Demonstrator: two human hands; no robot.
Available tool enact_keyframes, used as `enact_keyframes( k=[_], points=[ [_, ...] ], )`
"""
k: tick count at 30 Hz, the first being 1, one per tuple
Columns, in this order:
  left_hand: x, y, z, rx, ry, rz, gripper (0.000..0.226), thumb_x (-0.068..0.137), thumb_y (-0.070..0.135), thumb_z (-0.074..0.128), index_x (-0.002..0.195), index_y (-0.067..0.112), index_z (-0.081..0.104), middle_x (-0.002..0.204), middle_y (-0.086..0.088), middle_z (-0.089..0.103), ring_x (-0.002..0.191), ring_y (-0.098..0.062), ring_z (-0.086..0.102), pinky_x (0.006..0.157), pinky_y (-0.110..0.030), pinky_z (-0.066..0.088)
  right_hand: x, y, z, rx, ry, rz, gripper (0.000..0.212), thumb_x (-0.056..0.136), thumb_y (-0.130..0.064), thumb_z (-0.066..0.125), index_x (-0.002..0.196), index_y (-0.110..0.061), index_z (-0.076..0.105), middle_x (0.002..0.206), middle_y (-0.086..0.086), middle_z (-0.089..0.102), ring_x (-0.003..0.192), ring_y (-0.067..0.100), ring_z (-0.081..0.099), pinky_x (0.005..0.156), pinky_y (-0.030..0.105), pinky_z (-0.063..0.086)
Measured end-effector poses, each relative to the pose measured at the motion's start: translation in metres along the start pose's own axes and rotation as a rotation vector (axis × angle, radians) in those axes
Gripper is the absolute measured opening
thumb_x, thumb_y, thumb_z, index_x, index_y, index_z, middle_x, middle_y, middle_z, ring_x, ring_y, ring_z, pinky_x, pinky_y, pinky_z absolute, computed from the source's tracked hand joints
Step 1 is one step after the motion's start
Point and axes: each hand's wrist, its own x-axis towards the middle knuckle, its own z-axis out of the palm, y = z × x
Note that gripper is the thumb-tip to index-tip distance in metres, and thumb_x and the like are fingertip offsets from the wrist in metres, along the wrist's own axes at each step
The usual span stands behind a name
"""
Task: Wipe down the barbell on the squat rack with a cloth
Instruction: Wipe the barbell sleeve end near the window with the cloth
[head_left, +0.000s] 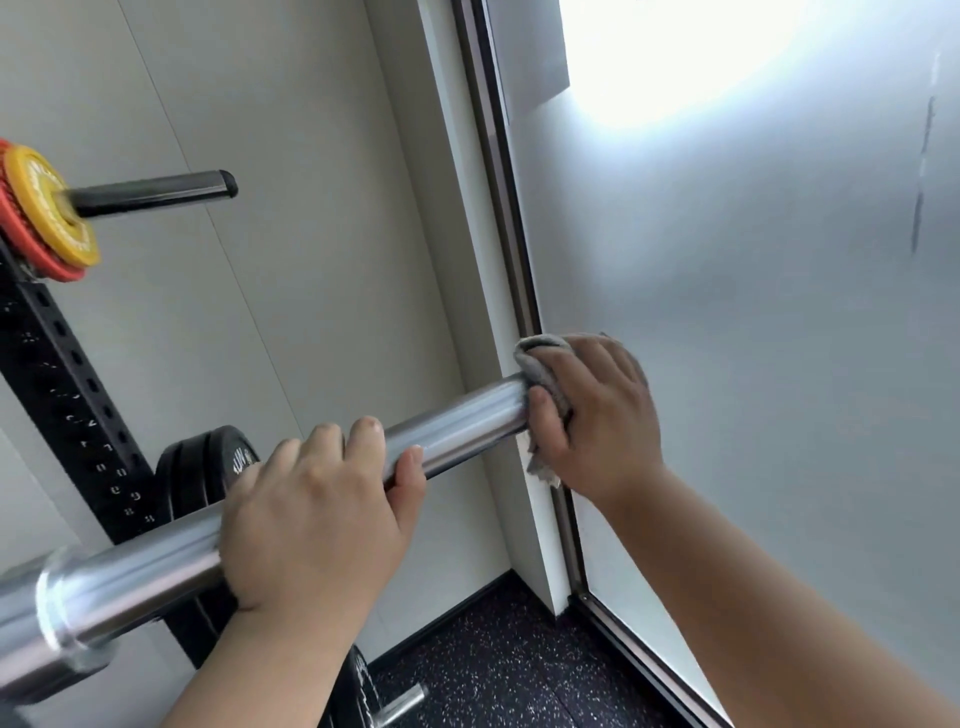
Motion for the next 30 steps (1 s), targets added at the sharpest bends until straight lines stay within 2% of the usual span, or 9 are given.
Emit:
enact_keyframes(
  k=[4,8,10,15,19,22,25,27,30],
  points=[
    [0.002,-0.001,-0.003,-0.007,-0.038,0.001,0.051,0.103,0.051,0.031,0.087,0.013,0.061,0.069,-0.01,0.059,0.062,-0.035,0.057,0.06,-0.039,0.035,0.003,-0.013,0.008,-0.009,0.039,0.259,0.026,0.099,-0.031,0.049,0.103,-0.021,0.072,0.117,-0.007,0.07,0.117,0.029,0.06,0.113,0.049,0.037],
    [0.004,0.001,-0.006,-0.032,-0.069,-0.002,0.048,0.101,0.05,0.033,0.083,0.014,0.059,0.067,-0.01,0.058,0.061,-0.034,0.058,0.059,-0.038,0.036,-0.017,-0.045,0.007,0.049,-0.064,-0.041,0.036,0.099,-0.032,0.053,0.124,-0.013,0.07,0.13,0.002,0.066,0.127,0.031,0.057,0.115,0.053,0.035],
    [0.005,0.0,-0.008,-0.046,-0.072,0.005,0.048,0.101,0.05,0.033,0.082,0.014,0.059,0.067,-0.01,0.058,0.061,-0.034,0.058,0.059,-0.038,0.036,-0.014,-0.031,0.003,-0.009,-0.069,-0.075,0.038,0.1,-0.033,0.051,0.128,-0.015,0.069,0.132,0.0,0.066,0.128,0.029,0.058,0.117,0.052,0.035],
    [0.007,-0.002,-0.009,-0.053,-0.098,0.024,0.046,0.099,0.05,0.036,0.08,0.015,0.058,0.066,-0.008,0.058,0.061,-0.034,0.059,0.059,-0.037,0.034,-0.003,-0.009,0.006,-0.022,0.025,0.31,0.034,0.104,-0.032,0.041,0.121,-0.023,0.069,0.132,-0.008,0.064,0.131,0.029,0.055,0.119,0.052,0.032],
    [0.014,-0.005,-0.02,-0.108,-0.159,-0.011,0.048,0.099,0.056,0.033,0.073,0.02,0.05,0.065,0.0,0.059,0.062,-0.03,0.059,0.057,-0.035,0.039,-0.03,-0.053,0.011,0.035,-0.107,0.029,0.042,0.105,-0.03,0.044,0.139,-0.013,0.061,0.146,0.002,0.056,0.145,0.032,0.044,0.124,0.053,0.026],
    [0.038,-0.017,-0.026,-0.191,-0.211,-0.046,0.059,0.096,0.069,0.033,0.073,0.02,0.057,0.068,0.004,0.06,0.069,-0.022,0.059,0.06,-0.031,0.043,-0.03,-0.038,0.004,-0.059,-0.125,-0.089,0.046,0.106,-0.032,0.046,0.147,-0.013,0.056,0.151,0.005,0.054,0.151,0.032,0.036,0.125,0.052,0.026],
    [0.055,-0.023,-0.018,-0.232,-0.445,-0.07,0.069,0.097,0.074,0.025,0.07,0.018,0.056,0.065,0.005,0.061,0.069,-0.021,0.06,0.062,-0.031,0.042,-0.012,-0.004,0.0,-0.052,-0.049,0.266,0.046,0.106,-0.035,0.035,0.142,-0.022,0.059,0.148,-0.006,0.055,0.149,0.03,0.04,0.127,0.048,0.023],
    [0.056,-0.022,-0.012,-0.278,-0.55,-0.083,0.072,0.098,0.074,0.021,0.066,0.016,0.05,0.062,0.001,0.061,0.065,-0.023,0.06,0.063,-0.032,0.044,-0.006,-0.007,0.002,-0.03,-0.027,0.364,0.044,0.106,-0.036,0.033,0.134,-0.021,0.063,0.143,-0.006,0.059,0.143,0.03,0.046,0.125,0.049,0.025],
    [0.048,-0.015,-0.016,-0.165,-0.46,-0.064,0.071,0.097,0.071,0.015,0.071,0.016,0.05,0.068,-0.002,0.06,0.07,-0.027,0.061,0.068,-0.034,0.05,-0.014,-0.04,0.005,-0.019,-0.116,0.112,0.039,0.105,-0.035,0.04,0.127,-0.016,0.066,0.135,-0.002,0.063,0.137,0.03,0.051,0.122,0.05,0.029]
  ],
)
